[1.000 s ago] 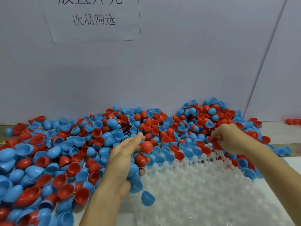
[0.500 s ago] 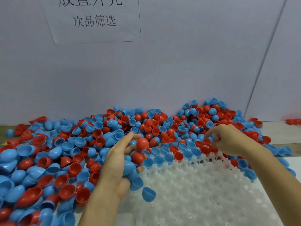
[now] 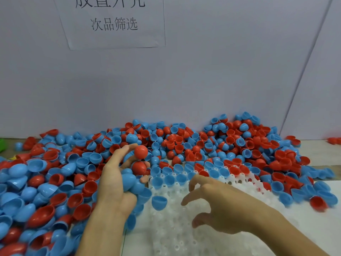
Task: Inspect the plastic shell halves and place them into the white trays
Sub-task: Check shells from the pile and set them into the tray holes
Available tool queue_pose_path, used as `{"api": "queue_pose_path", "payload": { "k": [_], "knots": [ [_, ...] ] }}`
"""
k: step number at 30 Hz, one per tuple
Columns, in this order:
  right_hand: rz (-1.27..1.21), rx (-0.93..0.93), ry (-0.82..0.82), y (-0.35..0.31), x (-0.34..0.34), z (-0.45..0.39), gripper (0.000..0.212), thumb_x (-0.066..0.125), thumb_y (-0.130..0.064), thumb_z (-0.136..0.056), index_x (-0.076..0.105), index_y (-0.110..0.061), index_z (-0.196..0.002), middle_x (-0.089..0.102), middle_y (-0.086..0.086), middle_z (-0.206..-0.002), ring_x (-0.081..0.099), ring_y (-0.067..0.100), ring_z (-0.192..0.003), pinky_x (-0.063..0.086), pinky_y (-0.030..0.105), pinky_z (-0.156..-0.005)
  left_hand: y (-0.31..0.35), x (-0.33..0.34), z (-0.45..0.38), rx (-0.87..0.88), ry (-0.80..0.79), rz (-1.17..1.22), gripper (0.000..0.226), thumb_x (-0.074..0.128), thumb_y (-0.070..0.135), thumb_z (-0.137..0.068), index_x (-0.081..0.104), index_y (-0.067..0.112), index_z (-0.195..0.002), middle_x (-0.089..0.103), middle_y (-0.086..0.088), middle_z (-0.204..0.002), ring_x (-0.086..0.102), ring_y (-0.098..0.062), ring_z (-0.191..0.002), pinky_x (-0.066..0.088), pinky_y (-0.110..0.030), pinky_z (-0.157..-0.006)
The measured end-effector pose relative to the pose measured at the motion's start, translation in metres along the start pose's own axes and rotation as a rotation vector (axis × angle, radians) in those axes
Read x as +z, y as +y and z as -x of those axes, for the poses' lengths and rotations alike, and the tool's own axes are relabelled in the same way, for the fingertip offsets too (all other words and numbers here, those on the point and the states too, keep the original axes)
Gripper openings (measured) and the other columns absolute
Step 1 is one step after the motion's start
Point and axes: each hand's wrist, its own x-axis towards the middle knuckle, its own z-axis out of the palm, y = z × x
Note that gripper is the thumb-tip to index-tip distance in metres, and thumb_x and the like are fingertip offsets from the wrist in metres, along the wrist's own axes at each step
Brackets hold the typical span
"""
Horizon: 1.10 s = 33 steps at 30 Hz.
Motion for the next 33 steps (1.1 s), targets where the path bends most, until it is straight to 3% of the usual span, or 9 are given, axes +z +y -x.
{"api": "queue_pose_path", "payload": {
  "k": [5,10,13,16,20,22,25,27,33],
  "knots": [
    [0.016,0.022,0.117,-0.004,0.008,-0.005,0.047,0.068,-0.059,-0.083,0.056,-0.045,-0.126,0.037,-0.03,-0.124,0.044,-0.001,-0.103,0.041,0.021,-0.087,-0.001,0.002,0.001,-0.013,-0.018,0.011,0.017,0.064,0.027,-0.089,0.077,0.018,-0.082,0.07,-0.005,-0.077,0.057,-0.016,-0.058,0.039,-0.024,-0.038],
    [-0.036,0.049,0.054,-0.01,-0.008,-0.013,0.047,0.071,-0.055,-0.082,0.059,-0.043,-0.125,0.047,-0.023,-0.129,0.047,0.002,-0.111,0.044,0.027,-0.099,-0.002,0.004,0.003,-0.017,-0.018,0.026,0.013,0.068,0.027,-0.077,0.078,0.018,-0.075,0.071,-0.007,-0.081,0.059,-0.017,-0.061,0.04,-0.024,-0.038],
    [-0.119,0.024,0.128,-0.017,-0.033,-0.023,0.033,0.067,-0.047,-0.09,0.063,-0.04,-0.122,0.059,-0.017,-0.124,0.055,-0.001,-0.103,0.048,0.021,-0.087,-0.004,0.005,0.003,-0.035,-0.016,0.029,0.012,0.069,0.026,-0.067,0.078,0.019,-0.071,0.07,-0.007,-0.08,0.06,-0.016,-0.06,0.041,-0.023,-0.039],
    [-0.307,0.0,0.269,-0.03,-0.049,-0.036,0.025,0.063,-0.043,-0.094,0.066,-0.038,-0.117,0.067,-0.018,-0.107,0.062,-0.004,-0.089,0.051,0.019,-0.08,-0.007,0.007,0.0,-0.063,0.039,0.028,0.01,0.064,0.016,-0.08,0.074,0.015,-0.082,0.068,-0.008,-0.08,0.057,-0.018,-0.063,0.04,-0.024,-0.041],
    [-0.482,-0.017,0.061,-0.046,-0.034,-0.042,0.034,0.062,-0.066,-0.082,0.059,-0.05,-0.112,0.063,-0.019,-0.106,0.066,-0.001,-0.085,0.057,0.022,-0.073,-0.01,0.008,-0.003,-0.085,0.134,0.112,0.013,0.057,0.01,-0.09,0.068,0.012,-0.082,0.064,-0.011,-0.079,0.054,-0.019,-0.06,0.042,-0.022,-0.041],
    [-0.56,-0.035,0.009,-0.051,-0.022,-0.042,0.033,0.068,-0.06,-0.082,0.058,-0.048,-0.111,0.064,-0.016,-0.104,0.069,0.0,-0.082,0.059,0.021,-0.068,-0.011,0.008,-0.004,-0.074,0.17,0.169,0.011,0.057,0.009,-0.089,0.066,0.011,-0.083,0.061,-0.01,-0.078,0.054,-0.018,-0.061,0.044,-0.022,-0.041],
    [-0.668,-0.044,0.13,-0.054,-0.013,-0.047,0.018,0.069,-0.038,-0.09,0.06,-0.037,-0.106,0.07,-0.009,-0.093,0.073,0.007,-0.076,0.062,0.027,-0.069,-0.013,0.008,-0.006,-0.042,0.205,0.27,0.008,0.058,0.007,-0.088,0.066,0.009,-0.089,0.061,-0.009,-0.076,0.055,-0.017,-0.06,0.046,-0.021,-0.043],
    [-0.686,-0.04,0.214,-0.056,-0.013,-0.049,0.01,0.068,-0.035,-0.092,0.061,-0.036,-0.1,0.071,-0.008,-0.088,0.072,0.006,-0.073,0.062,0.025,-0.066,-0.013,0.007,-0.005,-0.028,0.223,0.312,0.009,0.058,0.008,-0.09,0.067,0.008,-0.091,0.064,-0.007,-0.07,0.057,-0.017,-0.058,0.048,-0.022,-0.044],
    [-0.644,-0.007,0.339,-0.051,-0.012,-0.05,0.005,0.065,-0.029,-0.095,0.067,-0.032,-0.093,0.067,-0.013,-0.091,0.067,0.002,-0.082,0.06,0.025,-0.076,-0.011,0.004,-0.007,-0.034,0.238,0.259,0.028,0.061,0.007,-0.089,0.072,0.013,-0.064,0.063,-0.005,-0.063,0.058,-0.014,-0.051,0.047,-0.022,-0.041]
  ]
}}
